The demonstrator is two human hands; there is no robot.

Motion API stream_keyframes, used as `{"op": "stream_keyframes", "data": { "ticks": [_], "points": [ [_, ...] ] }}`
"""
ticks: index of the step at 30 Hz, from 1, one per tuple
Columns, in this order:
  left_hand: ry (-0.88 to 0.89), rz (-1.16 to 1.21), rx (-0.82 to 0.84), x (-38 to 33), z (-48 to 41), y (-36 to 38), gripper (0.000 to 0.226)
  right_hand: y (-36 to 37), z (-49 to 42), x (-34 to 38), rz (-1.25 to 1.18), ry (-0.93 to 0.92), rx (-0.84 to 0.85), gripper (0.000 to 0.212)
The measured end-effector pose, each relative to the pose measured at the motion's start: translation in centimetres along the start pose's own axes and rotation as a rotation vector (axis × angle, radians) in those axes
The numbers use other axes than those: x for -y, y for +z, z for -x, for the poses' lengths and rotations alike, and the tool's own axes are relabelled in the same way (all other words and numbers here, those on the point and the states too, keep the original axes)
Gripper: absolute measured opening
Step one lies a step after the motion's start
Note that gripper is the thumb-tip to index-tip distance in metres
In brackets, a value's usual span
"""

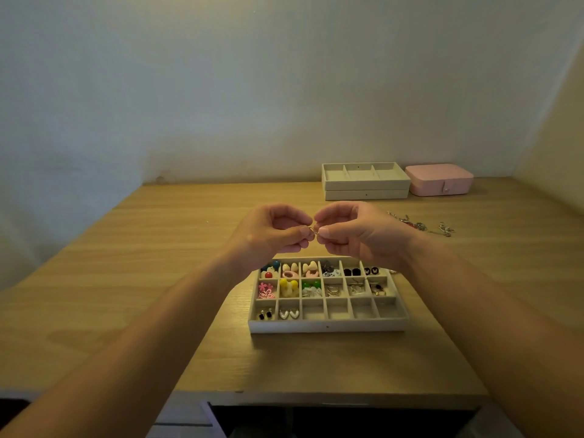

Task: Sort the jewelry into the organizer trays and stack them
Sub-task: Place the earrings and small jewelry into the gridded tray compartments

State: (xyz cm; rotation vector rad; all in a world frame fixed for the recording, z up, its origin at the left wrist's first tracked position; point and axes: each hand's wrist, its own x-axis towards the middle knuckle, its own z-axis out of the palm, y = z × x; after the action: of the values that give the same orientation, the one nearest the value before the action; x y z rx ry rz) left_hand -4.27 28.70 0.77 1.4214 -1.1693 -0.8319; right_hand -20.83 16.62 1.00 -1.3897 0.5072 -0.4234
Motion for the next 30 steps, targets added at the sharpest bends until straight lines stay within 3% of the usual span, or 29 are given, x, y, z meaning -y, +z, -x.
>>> {"op": "stream_keyframes", "data": {
  "ticks": [11,22,30],
  "points": [
    [-0.035,-0.007,-0.051,1.1,0.2,0.7,0.019,-0.1,-0.5,-1.1,-0.138,0.008,0.018,0.023],
    [-0.182,0.104,-0.011,2.0,0.7,1.1,0.02,0.1,-0.9,-1.6,0.04,-0.03,-0.041,0.016],
    [-0.235,0.391,0.008,2.2,1.6,1.0,0.009,0.5,-0.6,-1.6,0.056,-0.045,-0.03,0.018]
  ]
}}
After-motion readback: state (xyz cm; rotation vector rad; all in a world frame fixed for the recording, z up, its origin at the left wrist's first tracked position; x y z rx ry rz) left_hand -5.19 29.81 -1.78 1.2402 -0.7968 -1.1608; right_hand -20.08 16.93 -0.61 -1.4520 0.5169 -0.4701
